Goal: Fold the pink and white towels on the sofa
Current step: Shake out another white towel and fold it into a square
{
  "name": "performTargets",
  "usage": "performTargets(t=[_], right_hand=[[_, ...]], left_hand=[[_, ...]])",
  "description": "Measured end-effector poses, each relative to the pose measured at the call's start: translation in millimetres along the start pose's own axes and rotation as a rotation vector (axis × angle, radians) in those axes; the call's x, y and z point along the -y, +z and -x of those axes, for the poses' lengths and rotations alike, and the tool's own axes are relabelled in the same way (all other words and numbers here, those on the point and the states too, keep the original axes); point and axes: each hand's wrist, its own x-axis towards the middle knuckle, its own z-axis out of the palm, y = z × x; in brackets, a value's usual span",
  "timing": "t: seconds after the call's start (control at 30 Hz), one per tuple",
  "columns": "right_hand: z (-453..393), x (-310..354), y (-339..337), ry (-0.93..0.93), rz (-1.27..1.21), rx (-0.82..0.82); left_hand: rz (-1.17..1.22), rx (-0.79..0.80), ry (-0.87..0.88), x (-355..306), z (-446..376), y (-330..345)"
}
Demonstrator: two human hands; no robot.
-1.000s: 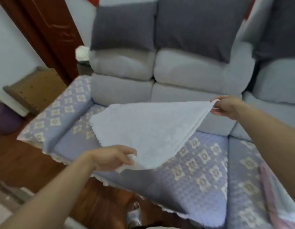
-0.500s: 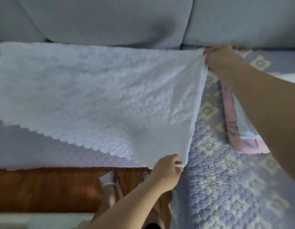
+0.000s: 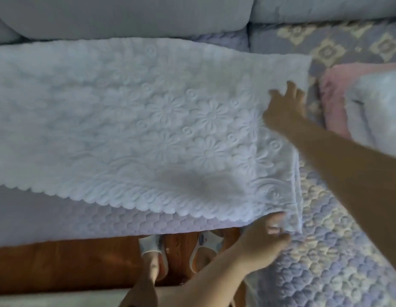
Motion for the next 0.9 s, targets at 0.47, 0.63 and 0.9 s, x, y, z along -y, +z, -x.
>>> performTargets(t=[0.47, 0.63, 0.9], right_hand=[[234.6, 346.2, 116.2, -0.166, -0.473, 0.379], [312.4, 461.3, 189.0, 0.527, -0.974, 0.577], [330.9, 527.8, 209.9, 1.123, -1.974, 0.418]], left_hand=[[0.365, -1.356, -0.369, 141.2, 383.6, -527.7], [0.207, -1.206, -0.218, 134.2, 365.1, -642.7], [-0.007, -0.902, -0.031, 112.3, 367.5, -692.8]])
